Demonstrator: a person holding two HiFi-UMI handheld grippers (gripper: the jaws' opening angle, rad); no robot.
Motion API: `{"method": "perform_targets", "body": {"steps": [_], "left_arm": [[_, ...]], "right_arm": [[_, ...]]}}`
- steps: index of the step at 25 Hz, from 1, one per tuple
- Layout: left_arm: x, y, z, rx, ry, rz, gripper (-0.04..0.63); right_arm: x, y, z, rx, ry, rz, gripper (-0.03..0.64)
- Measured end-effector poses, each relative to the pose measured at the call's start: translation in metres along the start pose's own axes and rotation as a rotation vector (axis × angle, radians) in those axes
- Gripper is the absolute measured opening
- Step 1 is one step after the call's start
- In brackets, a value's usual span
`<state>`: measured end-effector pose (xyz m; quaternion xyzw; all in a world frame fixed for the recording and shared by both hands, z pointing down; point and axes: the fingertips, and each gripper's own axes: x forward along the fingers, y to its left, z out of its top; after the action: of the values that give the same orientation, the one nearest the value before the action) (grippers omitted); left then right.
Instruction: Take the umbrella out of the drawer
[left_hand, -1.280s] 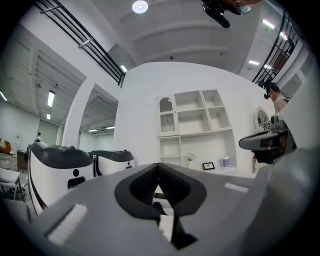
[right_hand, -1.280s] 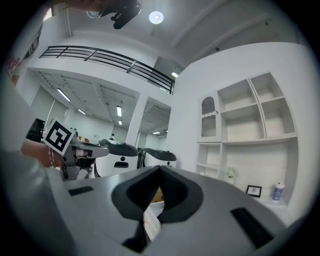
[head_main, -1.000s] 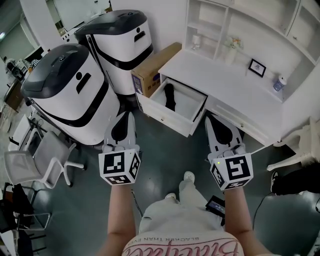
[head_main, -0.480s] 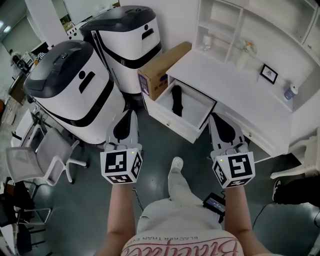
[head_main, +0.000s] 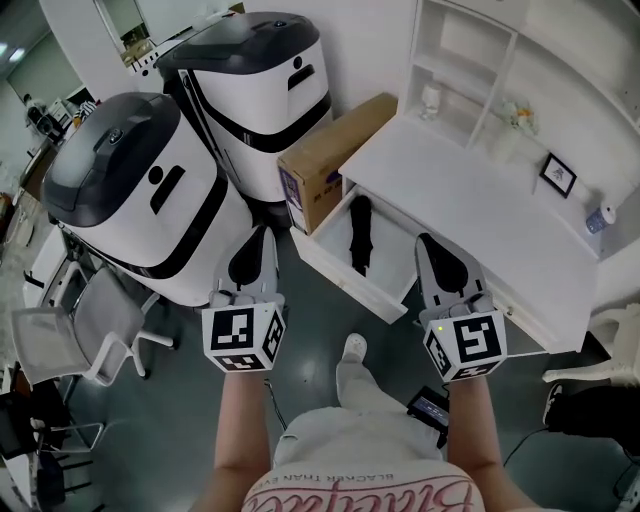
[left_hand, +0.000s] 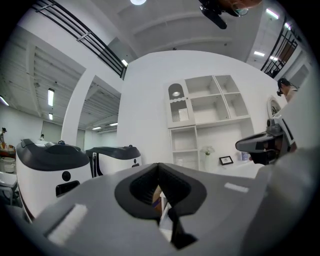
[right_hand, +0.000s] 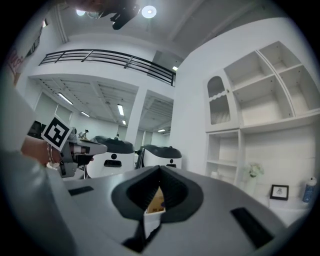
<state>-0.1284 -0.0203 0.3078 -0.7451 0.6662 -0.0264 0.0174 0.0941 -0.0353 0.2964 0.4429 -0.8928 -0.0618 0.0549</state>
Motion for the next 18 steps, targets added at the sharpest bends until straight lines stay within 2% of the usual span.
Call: {"method": "perform_targets", "body": {"steps": [11, 18], "left_arm": [[0.117, 0.032, -0.004, -0.002, 0.042, 0.036, 0.009], [0.158, 0.039, -0.007, 0.006, 0.064, 0.043, 0.009]], "right_arm": [[0.113, -0.061, -0.012, 0.034, 0.019, 0.02, 0.009], [0.151, -0.084, -0.028, 0.081, 0.06, 0.054, 0.023]]}}
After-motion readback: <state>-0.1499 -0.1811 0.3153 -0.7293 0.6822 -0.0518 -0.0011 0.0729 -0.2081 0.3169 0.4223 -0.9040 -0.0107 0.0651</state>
